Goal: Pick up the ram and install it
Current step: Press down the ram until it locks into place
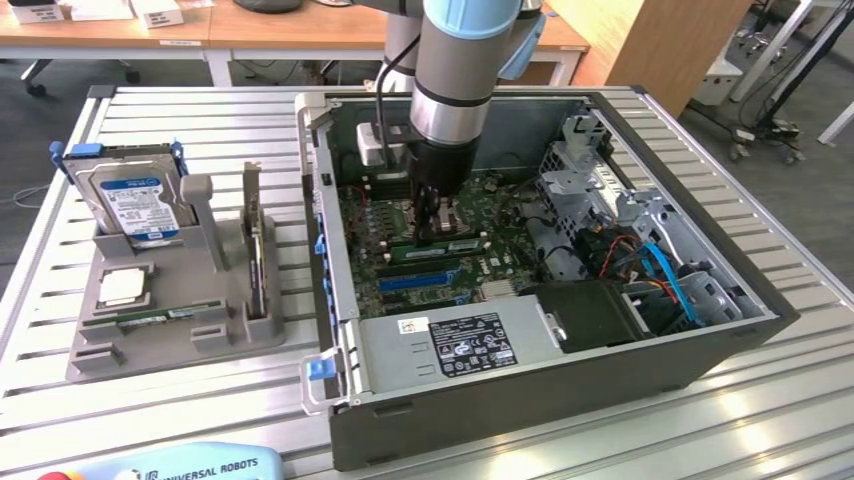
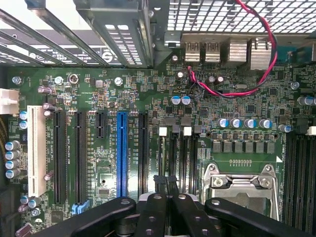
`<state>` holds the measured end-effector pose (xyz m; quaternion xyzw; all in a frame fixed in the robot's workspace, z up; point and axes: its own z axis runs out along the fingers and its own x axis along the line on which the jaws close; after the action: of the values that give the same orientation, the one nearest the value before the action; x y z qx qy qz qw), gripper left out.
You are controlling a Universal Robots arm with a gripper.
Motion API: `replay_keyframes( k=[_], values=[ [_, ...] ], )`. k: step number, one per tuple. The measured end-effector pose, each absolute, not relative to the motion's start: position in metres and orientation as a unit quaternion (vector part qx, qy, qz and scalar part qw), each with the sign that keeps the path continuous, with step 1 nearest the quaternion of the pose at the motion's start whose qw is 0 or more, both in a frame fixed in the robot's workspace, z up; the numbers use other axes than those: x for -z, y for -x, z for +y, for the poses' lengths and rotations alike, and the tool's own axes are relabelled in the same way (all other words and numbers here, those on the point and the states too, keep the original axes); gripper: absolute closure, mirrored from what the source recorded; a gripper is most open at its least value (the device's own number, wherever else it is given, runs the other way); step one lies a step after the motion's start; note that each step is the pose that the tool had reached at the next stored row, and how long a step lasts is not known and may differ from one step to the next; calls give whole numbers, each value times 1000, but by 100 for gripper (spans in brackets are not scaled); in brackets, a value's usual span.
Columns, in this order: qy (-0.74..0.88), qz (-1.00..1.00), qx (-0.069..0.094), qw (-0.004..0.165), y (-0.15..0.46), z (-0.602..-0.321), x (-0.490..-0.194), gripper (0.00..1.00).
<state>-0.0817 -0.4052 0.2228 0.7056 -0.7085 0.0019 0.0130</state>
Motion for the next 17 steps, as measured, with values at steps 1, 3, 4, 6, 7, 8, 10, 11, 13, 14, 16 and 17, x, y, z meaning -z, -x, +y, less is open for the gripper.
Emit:
replay_keyframes(
  k=[1, 3, 4, 6, 7, 8, 10, 11, 13, 14, 16, 17],
  values=[
    [-706, -708, -2, 13, 82, -405, -223, 90],
    [-706, -709, -2, 13, 82, -405, -223, 90],
    [-706, -708, -2, 13, 82, -405, -223, 90],
    [-706, -708, -2, 13, 82, -405, -223, 90],
    [-706, -708, -2, 13, 82, -405, -223, 90],
    [-706, -708, -2, 13, 82, -405, -222, 90],
    [-706, -708, -2, 13, 82, -405, -222, 90],
    [-706, -708, -2, 13, 82, -405, -222, 90],
    [-706, -708, -2, 13, 82, -405, -222, 90],
    [-706, -708, -2, 13, 82, -405, -222, 90],
    [-706, -708, -2, 12, 82, -405, -223, 90],
    [-706, -708, -2, 12, 82, -405, -224, 90]
  ],
)
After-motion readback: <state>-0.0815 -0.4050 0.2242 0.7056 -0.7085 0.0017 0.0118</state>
